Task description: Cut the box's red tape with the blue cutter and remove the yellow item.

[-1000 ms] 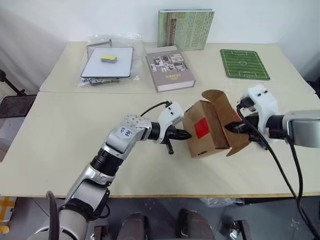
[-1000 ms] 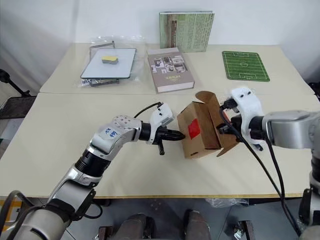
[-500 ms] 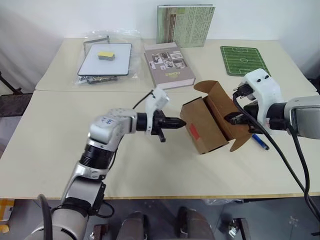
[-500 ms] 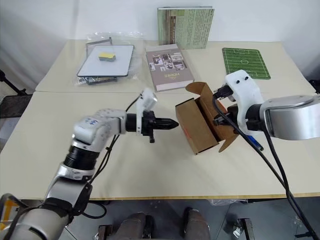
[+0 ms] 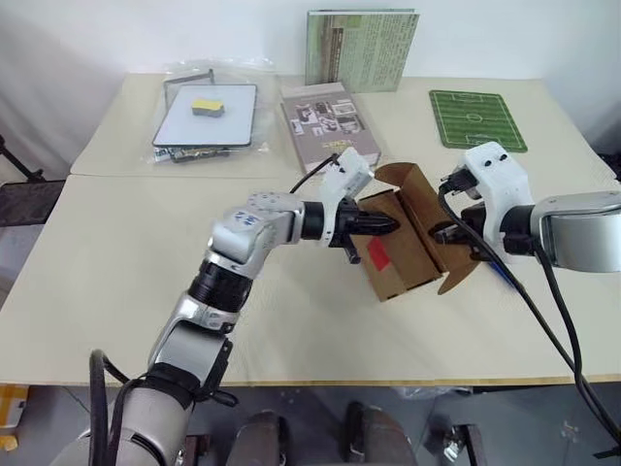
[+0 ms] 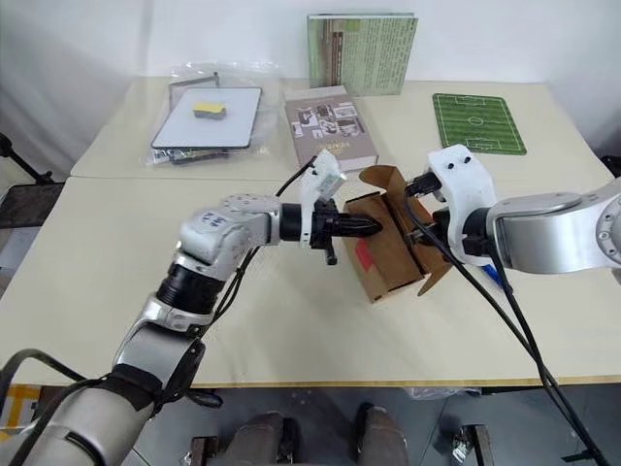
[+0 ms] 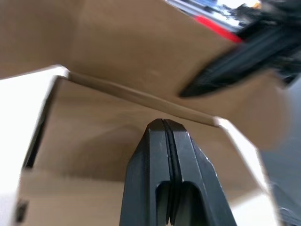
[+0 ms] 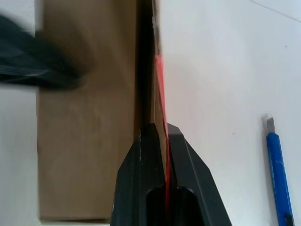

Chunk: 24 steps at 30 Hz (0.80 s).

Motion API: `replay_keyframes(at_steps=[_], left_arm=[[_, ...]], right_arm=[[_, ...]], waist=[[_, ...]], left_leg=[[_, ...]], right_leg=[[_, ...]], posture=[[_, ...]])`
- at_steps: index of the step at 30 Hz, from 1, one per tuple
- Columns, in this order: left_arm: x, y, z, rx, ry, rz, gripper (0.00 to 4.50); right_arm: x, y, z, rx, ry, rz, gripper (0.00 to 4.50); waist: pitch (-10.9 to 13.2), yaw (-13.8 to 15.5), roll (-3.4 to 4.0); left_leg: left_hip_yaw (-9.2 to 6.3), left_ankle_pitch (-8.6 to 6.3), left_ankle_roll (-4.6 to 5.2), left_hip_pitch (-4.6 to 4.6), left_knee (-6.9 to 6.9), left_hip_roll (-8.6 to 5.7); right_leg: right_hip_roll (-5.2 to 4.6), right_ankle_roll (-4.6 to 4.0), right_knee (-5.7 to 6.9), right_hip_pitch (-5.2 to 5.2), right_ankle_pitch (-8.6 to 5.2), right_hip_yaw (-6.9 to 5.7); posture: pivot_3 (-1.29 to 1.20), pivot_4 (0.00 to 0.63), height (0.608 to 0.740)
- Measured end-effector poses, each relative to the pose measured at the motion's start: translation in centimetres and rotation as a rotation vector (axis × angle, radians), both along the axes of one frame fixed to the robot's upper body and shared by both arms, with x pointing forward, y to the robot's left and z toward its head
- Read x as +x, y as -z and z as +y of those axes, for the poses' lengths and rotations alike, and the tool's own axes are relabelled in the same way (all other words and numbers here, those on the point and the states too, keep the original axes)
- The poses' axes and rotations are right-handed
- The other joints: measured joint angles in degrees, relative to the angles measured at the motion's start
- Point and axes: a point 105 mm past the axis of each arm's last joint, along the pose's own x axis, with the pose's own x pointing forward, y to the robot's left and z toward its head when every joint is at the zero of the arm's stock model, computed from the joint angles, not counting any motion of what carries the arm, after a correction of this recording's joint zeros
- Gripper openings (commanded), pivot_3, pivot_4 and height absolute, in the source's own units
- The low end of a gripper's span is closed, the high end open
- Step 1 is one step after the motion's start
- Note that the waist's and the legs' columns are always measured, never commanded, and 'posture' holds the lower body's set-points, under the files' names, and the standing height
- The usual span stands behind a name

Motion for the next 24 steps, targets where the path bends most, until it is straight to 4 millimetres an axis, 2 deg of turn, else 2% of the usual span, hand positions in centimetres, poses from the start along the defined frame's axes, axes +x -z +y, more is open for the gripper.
replay_keyframes(at_steps=[3,6,12,16,19,22,24], left_arm=[[0.2,0.3,-0.5,0.069,0.017,-0.105,0.00],[0.4,0.7,-0.2,0.131,0.037,-0.179,0.00],[0.2,1.6,2.5,0.253,0.074,-0.257,0.00],[0.3,2.7,4.4,0.320,0.055,-0.246,0.00],[0.5,4.8,5.6,0.380,0.026,-0.184,0.00],[-0.2,7.9,5.7,0.426,0.038,-0.086,0.00],[-0.2,8.1,5.6,0.429,0.040,-0.077,0.00]], right_arm=[[-0.1,0.1,-0.3,-0.005,0.009,0.003,0.01],[-0.4,-0.1,-0.7,-0.005,0.011,0.001,0.01],[-1.5,-1.0,-2.7,-0.044,0.035,0.000,0.01],[-1.8,-1.6,-3.6,-0.041,0.050,0.001,0.01],[-1.6,-0.4,-4.9,-0.006,0.112,0.048,0.01],[-1.4,2.1,-5.9,0.027,0.176,0.129,0.01],[-1.4,3.5,-6.3,0.044,0.204,0.170,0.01]], waist=[[0.00,0.03,0.00],[0.00,0.11,0.00],[-0.01,0.30,0.01],[-0.03,0.64,0.01],[-0.08,1.53,-0.07],[-0.07,1.75,-0.08],[-0.06,1.63,-0.06]], left_leg=[[0.00,0.00,0.00,0.01,-0.01,0.01],[0.00,-0.01,0.01,0.01,-0.01,0.01],[-0.02,-0.04,0.07,0.03,0.00,0.06],[-0.07,-0.06,0.11,0.16,0.05,0.09],[-0.09,-0.11,0.18,0.13,0.23,0.10],[-0.12,-0.22,0.37,-0.25,0.68,0.10],[-0.15,-0.25,0.41,-0.50,0.86,0.07]], right_leg=[[0.00,0.00,-0.01,0.00,0.00,0.00],[-0.01,0.00,-0.02,0.00,0.00,0.00],[-0.02,-0.01,-0.07,0.03,0.00,0.00],[-0.05,-0.01,-0.10,0.22,0.00,-0.02],[-0.13,0.08,-0.10,0.29,0.06,-0.01],[-0.15,0.21,-0.07,0.15,0.14,-0.05],[-0.15,0.29,-0.05,0.00,0.18,-0.09]], posture=[[0.00,0.150,0.740],[0.00,0.150,0.740],[0.00,0.150,0.740],[0.00,0.150,0.740],[0.00,0.150,0.740],[0.00,0.150,0.740],[0.00,0.150,0.740]])
